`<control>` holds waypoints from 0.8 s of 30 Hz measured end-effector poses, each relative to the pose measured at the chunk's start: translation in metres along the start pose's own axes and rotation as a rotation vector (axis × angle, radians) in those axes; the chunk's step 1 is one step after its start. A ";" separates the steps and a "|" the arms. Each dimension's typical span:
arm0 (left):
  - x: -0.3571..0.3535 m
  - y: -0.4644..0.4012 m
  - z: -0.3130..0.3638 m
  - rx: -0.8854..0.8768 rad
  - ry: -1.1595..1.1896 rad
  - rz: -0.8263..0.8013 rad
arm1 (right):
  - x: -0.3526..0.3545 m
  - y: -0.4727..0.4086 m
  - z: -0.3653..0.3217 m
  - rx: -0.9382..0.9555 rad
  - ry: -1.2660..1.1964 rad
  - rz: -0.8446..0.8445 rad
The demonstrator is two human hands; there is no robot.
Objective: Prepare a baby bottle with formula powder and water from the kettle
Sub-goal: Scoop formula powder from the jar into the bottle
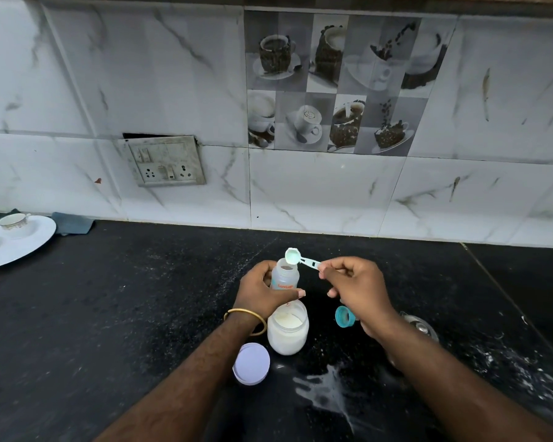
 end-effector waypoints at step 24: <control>0.034 -0.003 0.001 -0.024 -0.062 0.070 | -0.046 -0.006 0.044 0.131 0.592 -0.331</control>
Point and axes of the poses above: each hand's wrist, its own y-axis away from the middle knuckle, its own x-axis out of the back of the hand, z = x × y, the point moved 1 cm from there along -y, towards the middle knuckle, and after that the axes turned 15 degrees about y, right-handed, at the moved point
